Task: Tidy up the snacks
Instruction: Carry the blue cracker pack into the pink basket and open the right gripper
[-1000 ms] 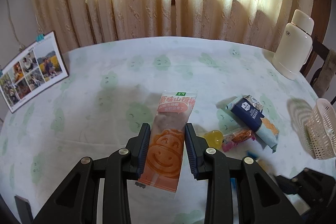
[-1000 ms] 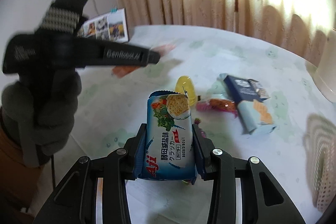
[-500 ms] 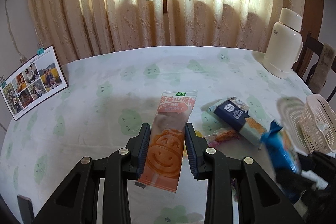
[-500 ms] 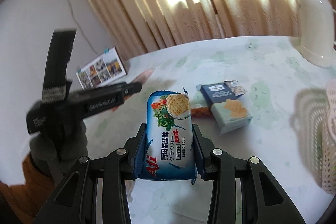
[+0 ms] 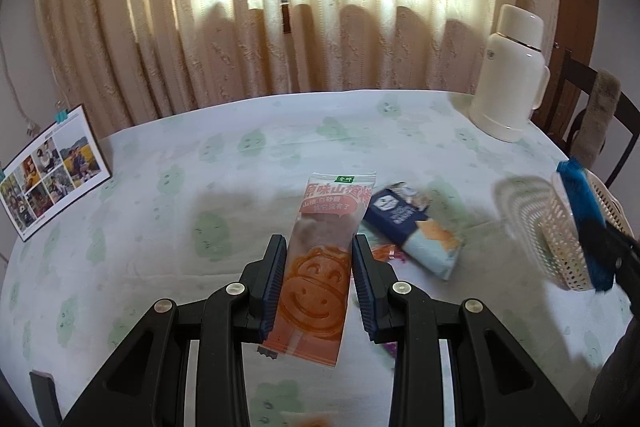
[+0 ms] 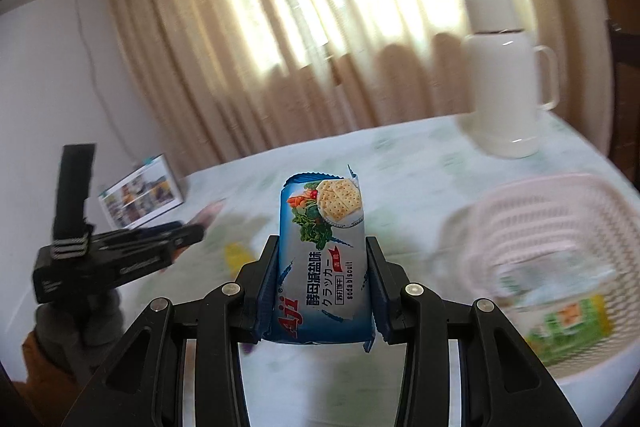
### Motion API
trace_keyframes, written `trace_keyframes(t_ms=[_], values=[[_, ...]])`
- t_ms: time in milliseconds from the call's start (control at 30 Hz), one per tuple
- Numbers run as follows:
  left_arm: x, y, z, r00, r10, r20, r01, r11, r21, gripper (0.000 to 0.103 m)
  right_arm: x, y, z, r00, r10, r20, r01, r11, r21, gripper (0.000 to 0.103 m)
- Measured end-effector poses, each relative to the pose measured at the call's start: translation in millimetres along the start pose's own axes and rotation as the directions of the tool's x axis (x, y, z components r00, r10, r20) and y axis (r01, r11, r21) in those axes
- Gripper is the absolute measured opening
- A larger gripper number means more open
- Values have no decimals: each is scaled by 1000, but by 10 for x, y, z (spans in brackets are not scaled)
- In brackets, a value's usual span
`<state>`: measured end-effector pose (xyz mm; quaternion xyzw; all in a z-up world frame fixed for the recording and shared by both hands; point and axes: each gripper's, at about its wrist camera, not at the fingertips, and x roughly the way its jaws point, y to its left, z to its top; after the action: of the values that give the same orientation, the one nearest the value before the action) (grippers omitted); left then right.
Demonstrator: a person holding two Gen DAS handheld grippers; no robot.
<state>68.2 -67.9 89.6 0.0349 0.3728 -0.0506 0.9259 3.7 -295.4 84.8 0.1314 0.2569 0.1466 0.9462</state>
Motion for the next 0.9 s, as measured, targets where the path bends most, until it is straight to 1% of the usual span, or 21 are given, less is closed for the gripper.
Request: trace_keyframes(t_ms=[167, 233, 300, 367, 533, 700, 767, 833, 900], values=[[-56, -223, 35, 1000, -17, 9, 17, 999, 31, 30, -185, -246, 23, 993, -108, 47, 107, 994, 21, 41], [-73, -312, 49, 1000, -24, 12, 23, 999, 45, 30, -233, -360, 41, 984, -168, 56, 167, 986, 30, 41], [-86, -390, 60, 999, -30, 14, 29, 998, 56, 30, -284, -464, 53, 977, -207, 58, 205, 978, 38, 41], [-98, -489, 73, 999, -37, 15, 36, 997, 69, 30, -318, -544, 52, 969, -240, 59, 237, 970, 47, 41], [-123, -698, 95, 999, -51, 15, 49, 994, 100, 30, -359, -702, 26, 956, -288, 55, 285, 957, 60, 41], [-129, -883, 119, 998, -63, 15, 61, 990, 129, 31, -388, -878, -4, 937, -345, 53, 339, 936, 91, 42], [-126, -966, 126, 998, -68, 13, 66, 988, 141, 31, -409, -960, -25, 929, -366, 53, 359, 927, 112, 48], [-121, -1030, 129, 997, -75, 11, 72, 986, 151, 31, -455, -1060, -28, 921, -384, 59, 373, 917, 141, 59], [-111, -1121, 135, 996, -85, 8, 82, 983, 165, 31, -517, -1153, -28, 917, -393, 72, 376, 910, 178, 63]])
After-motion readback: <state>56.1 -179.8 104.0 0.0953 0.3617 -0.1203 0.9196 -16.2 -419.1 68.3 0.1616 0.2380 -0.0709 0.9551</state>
